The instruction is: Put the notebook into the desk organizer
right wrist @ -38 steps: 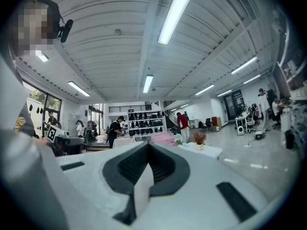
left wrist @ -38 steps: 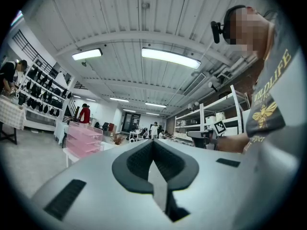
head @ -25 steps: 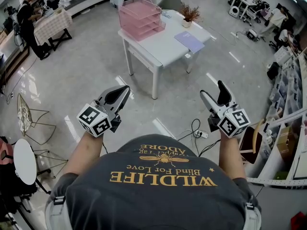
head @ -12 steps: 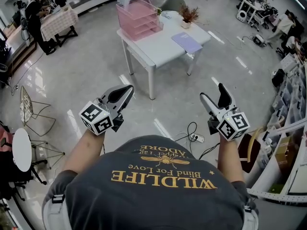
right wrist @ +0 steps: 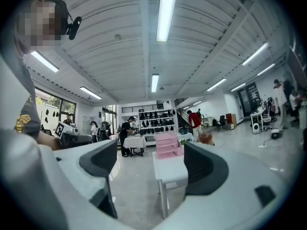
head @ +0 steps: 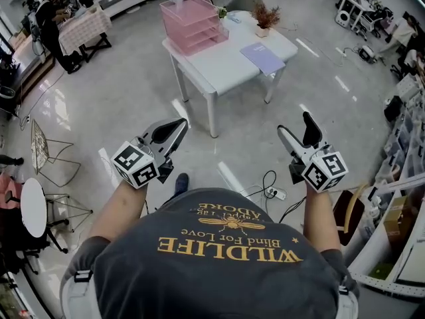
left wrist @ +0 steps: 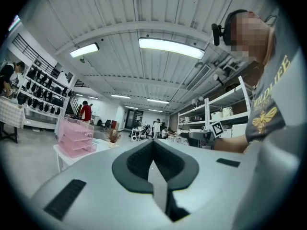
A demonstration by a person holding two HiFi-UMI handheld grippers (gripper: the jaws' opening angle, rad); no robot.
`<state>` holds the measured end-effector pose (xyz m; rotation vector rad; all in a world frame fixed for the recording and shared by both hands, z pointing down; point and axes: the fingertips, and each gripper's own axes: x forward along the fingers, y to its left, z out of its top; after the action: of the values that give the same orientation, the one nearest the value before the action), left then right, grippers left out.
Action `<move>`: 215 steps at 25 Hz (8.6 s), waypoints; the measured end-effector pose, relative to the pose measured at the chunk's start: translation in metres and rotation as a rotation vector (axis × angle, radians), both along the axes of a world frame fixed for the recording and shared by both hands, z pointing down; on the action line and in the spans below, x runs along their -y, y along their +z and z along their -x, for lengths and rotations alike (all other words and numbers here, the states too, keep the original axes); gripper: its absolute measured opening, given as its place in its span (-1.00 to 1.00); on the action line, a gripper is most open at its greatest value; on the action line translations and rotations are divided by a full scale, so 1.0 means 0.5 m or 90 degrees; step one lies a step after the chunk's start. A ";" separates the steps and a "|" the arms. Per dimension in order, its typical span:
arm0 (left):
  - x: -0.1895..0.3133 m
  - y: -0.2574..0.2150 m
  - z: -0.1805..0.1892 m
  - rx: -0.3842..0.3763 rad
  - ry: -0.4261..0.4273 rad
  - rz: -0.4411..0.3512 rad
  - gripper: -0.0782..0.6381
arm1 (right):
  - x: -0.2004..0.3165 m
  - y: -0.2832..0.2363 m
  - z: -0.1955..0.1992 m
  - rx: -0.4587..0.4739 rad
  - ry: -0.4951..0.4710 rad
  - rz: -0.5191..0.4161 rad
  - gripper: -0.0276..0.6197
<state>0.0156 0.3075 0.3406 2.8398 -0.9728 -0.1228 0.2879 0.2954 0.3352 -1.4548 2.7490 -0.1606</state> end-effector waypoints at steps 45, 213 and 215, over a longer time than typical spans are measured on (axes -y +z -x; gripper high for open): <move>1.218 0.123 -0.201 0.017 0.096 0.058 -0.78 | 1.189 0.280 -0.292 0.152 0.160 0.234 0.38; 1.363 0.011 0.470 -0.005 0.063 -0.018 -0.78 | 1.507 0.061 0.497 -0.203 0.208 0.121 0.29; 1.354 0.006 0.440 -0.004 0.070 -0.020 -0.78 | 1.486 0.037 0.474 -0.171 0.195 0.105 0.28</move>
<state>-0.2043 -0.3694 0.3436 2.9117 -0.8173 -0.1362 0.0508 -0.4477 0.3536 -2.0584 2.7134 -0.1998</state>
